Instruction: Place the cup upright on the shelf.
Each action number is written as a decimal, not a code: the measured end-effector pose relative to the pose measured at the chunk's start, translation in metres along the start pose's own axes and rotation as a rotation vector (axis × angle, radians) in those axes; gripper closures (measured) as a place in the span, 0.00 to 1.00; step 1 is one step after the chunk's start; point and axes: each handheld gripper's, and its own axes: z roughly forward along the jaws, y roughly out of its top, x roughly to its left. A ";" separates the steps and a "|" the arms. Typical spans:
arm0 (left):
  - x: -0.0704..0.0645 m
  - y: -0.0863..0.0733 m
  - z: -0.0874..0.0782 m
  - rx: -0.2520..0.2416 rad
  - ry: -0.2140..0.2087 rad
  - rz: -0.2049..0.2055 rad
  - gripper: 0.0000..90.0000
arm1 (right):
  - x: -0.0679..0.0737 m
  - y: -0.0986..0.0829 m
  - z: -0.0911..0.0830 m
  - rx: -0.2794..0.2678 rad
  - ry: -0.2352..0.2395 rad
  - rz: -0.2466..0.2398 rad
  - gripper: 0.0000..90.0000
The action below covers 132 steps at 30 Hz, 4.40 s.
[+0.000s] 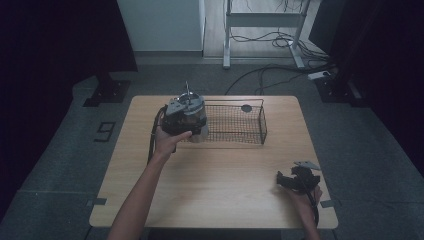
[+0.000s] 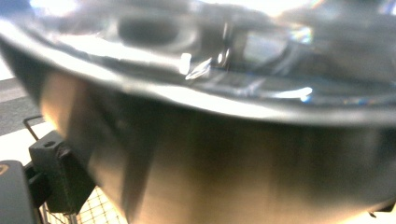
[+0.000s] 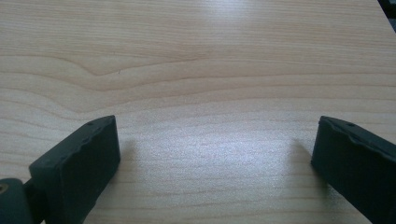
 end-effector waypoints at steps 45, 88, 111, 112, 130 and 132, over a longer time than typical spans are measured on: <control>0.031 0.023 0.046 0.035 0.051 -0.003 0.04 | 0.000 0.000 0.000 0.001 -0.001 0.003 0.01; 0.040 -0.012 0.099 0.121 0.093 -0.033 0.04 | -0.001 0.000 0.000 0.000 -0.003 0.007 0.02; 0.038 -0.027 0.108 0.149 0.111 -0.054 0.04 | -0.001 0.000 0.000 -0.001 -0.002 0.006 0.02; 0.038 -0.028 0.108 0.148 0.115 -0.055 0.04 | -0.001 0.000 0.000 -0.001 -0.002 0.006 0.02; 0.034 -0.039 0.116 0.174 0.134 -0.051 0.04 | -0.001 0.000 0.000 -0.001 -0.002 0.006 0.02; 0.034 -0.040 0.116 0.174 0.133 -0.057 0.04 | -0.001 0.000 0.000 -0.001 -0.002 0.006 0.02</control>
